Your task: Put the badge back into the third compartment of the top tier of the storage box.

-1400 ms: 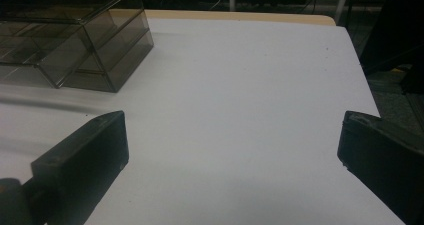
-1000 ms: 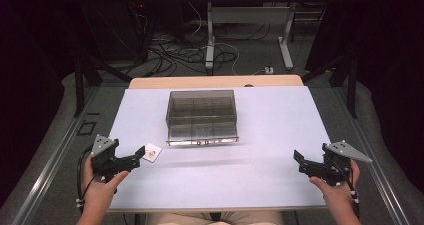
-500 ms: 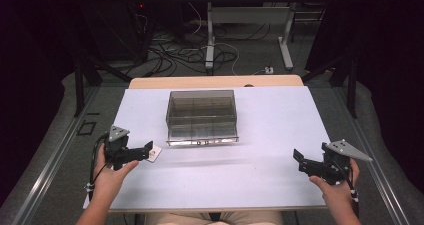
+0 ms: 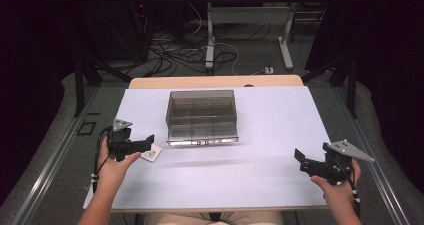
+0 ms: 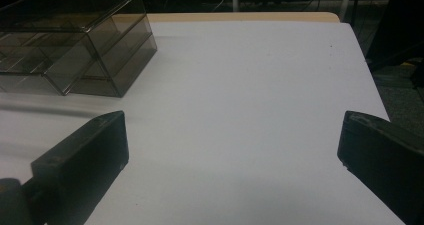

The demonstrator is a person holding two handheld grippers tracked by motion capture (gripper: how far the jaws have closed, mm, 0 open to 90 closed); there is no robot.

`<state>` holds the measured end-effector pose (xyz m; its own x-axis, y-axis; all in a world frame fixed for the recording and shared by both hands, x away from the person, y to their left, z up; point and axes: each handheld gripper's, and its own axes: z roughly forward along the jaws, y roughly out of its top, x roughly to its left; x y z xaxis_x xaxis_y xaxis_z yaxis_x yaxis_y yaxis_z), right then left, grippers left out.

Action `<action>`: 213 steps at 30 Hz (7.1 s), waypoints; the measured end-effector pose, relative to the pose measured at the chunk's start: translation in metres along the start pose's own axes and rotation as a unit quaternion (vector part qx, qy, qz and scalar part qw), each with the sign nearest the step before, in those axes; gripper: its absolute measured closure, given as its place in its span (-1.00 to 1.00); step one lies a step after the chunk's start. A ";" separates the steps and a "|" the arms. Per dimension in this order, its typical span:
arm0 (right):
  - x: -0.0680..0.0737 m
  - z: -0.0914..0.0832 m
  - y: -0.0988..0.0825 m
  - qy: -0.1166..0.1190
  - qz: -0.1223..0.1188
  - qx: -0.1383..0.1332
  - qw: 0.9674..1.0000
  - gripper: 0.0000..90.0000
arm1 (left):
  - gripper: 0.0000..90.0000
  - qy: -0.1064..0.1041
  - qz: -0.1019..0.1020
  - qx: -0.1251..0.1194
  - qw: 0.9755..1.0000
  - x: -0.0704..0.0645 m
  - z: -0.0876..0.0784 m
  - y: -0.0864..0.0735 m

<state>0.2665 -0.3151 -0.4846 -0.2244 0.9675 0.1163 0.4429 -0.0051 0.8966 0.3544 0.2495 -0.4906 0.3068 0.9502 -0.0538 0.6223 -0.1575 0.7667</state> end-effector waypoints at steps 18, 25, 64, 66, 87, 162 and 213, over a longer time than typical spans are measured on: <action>-0.004 0.003 -0.002 0.000 0.003 0.001 1.000 -1.00 | -0.82 -0.010 0.020 0.050 0.998 0.001 0.024 -0.020; -0.002 0.003 -0.003 0.004 0.007 0.008 1.000 -1.00 | -0.79 -0.018 0.021 0.071 0.997 -0.001 0.031 -0.022; -0.004 0.006 -0.006 0.011 0.012 0.011 1.000 -1.00 | -0.41 -0.017 0.032 0.161 0.986 -0.005 0.055 -0.031; -0.004 0.007 -0.007 0.009 0.005 0.008 1.000 -1.00 | -0.39 -0.017 0.032 0.161 0.986 -0.005 0.055 -0.031; -0.004 0.008 -0.008 0.014 0.006 0.024 1.000 -1.00 | -0.26 -0.011 0.025 0.201 0.979 -0.009 0.055 -0.022; -0.001 0.009 -0.008 0.021 0.003 0.024 0.999 -1.00 | -0.26 -0.002 -0.170 0.095 0.981 -0.017 -0.012 -0.008; 0.000 0.010 -0.008 0.019 -0.003 0.024 1.000 -1.00 | -0.26 -0.052 -0.152 0.069 0.985 -0.083 -0.019 0.051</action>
<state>0.2711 -0.3123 -0.4963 -0.2599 0.9572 0.1274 0.4822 0.0143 0.8759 0.3470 0.1678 -0.4346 0.1586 0.9274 -0.3387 0.7870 0.0884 0.6106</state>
